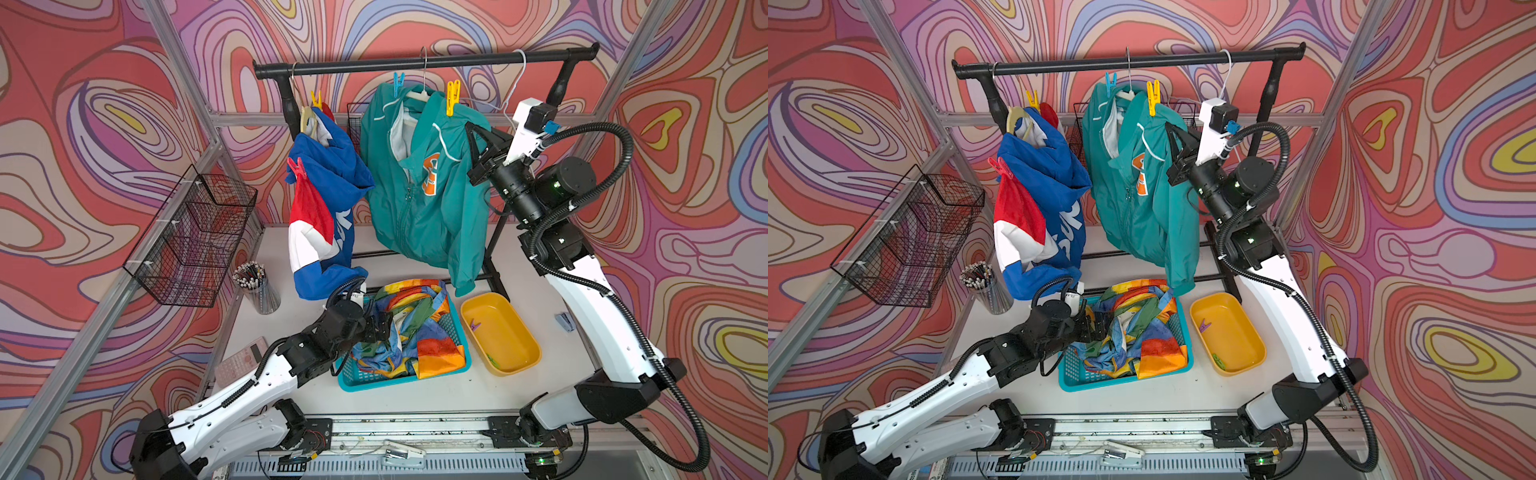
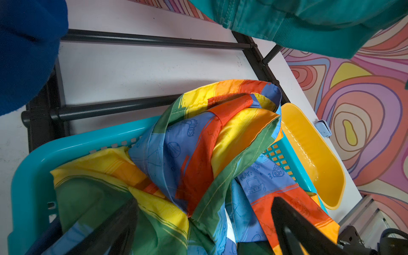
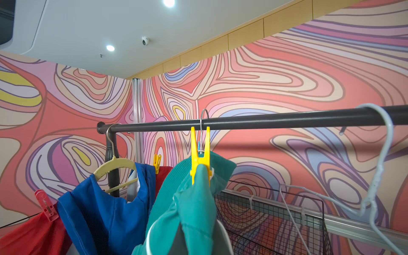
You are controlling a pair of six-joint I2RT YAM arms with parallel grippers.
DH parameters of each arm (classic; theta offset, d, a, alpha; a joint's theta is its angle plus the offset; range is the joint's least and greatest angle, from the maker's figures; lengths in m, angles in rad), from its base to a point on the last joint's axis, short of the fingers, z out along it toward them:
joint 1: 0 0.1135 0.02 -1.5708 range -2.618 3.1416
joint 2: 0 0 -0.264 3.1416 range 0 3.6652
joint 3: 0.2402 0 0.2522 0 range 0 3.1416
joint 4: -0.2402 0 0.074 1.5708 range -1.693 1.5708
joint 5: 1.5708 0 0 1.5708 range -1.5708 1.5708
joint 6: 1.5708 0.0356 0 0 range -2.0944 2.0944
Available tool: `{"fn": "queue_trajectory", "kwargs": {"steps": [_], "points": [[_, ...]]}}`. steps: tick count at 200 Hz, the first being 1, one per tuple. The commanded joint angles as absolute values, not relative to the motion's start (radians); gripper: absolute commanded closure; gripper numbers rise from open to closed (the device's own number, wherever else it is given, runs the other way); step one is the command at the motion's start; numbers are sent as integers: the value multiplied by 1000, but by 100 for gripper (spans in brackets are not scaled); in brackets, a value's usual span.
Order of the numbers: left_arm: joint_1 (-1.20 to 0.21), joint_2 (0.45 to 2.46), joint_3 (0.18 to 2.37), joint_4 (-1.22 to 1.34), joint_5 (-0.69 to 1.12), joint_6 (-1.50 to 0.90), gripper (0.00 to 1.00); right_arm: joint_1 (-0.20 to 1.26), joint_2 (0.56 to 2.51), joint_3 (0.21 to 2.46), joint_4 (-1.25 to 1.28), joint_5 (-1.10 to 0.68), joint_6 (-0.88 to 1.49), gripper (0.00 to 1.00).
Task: Remove the clothespins securing jackets to the hanger
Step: Pick up the hanger from the clothesline.
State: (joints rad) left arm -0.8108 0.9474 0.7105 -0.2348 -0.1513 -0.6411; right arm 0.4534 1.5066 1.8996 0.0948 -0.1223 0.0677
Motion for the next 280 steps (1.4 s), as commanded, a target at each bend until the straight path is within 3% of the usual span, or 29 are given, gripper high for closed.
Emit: {"fn": "queue_trajectory", "kwargs": {"steps": [1, 115, 280], "points": [[-813, 934, 724, -234, -173, -655, 3, 457, 1501, 1936, 306, -84, 64, 100], [-813, 945, 730, -229, -172, -658, 3, 467, 1487, 1971, 293, -108, 63, 100], [-813, 933, 723, -236, -173, -665, 3, 469, 1355, 1836, 236, -159, 78, 100]]}}
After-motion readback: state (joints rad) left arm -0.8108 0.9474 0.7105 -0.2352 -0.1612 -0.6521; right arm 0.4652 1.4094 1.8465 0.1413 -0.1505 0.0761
